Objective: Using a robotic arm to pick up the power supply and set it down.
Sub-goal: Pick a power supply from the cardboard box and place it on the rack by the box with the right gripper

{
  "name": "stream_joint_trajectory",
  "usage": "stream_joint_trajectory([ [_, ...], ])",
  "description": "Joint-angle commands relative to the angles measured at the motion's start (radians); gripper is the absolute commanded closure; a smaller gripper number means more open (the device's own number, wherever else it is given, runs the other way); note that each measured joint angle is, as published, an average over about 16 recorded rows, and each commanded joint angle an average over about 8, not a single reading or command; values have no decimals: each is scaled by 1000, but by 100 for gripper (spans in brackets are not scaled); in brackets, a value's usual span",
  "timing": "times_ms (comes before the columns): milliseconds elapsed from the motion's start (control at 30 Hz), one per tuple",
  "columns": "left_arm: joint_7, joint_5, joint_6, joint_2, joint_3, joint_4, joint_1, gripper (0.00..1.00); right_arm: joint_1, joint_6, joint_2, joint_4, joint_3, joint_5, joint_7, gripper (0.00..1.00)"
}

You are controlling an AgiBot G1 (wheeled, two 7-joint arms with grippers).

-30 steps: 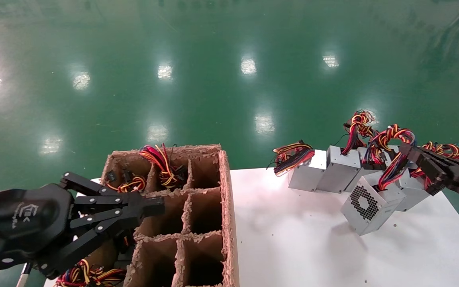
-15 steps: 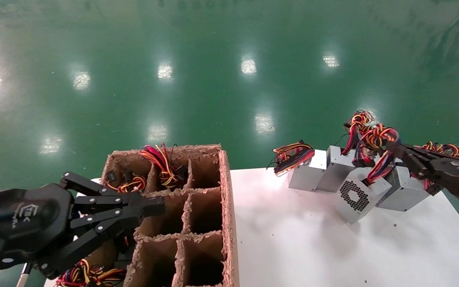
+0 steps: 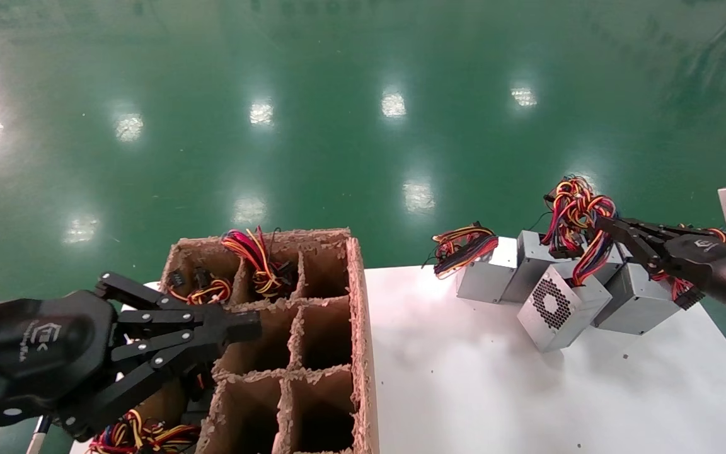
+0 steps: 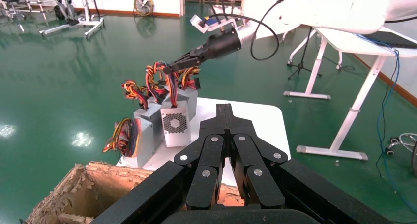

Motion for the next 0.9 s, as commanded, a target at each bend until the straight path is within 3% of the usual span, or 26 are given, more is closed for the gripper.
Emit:
stream_joint_trajectory([
  [33,0,0,0,0,0,0,0,100,25,-19,-8,-37,-7,-10,-17,100],
  [533,0,0,0,0,0,0,0,100,152,-85,-45,-207,-32,-56,-111,100],
  [900,0,0,0,0,0,0,0,100,174,-110,-5,-243,-41,-76,-115,100],
])
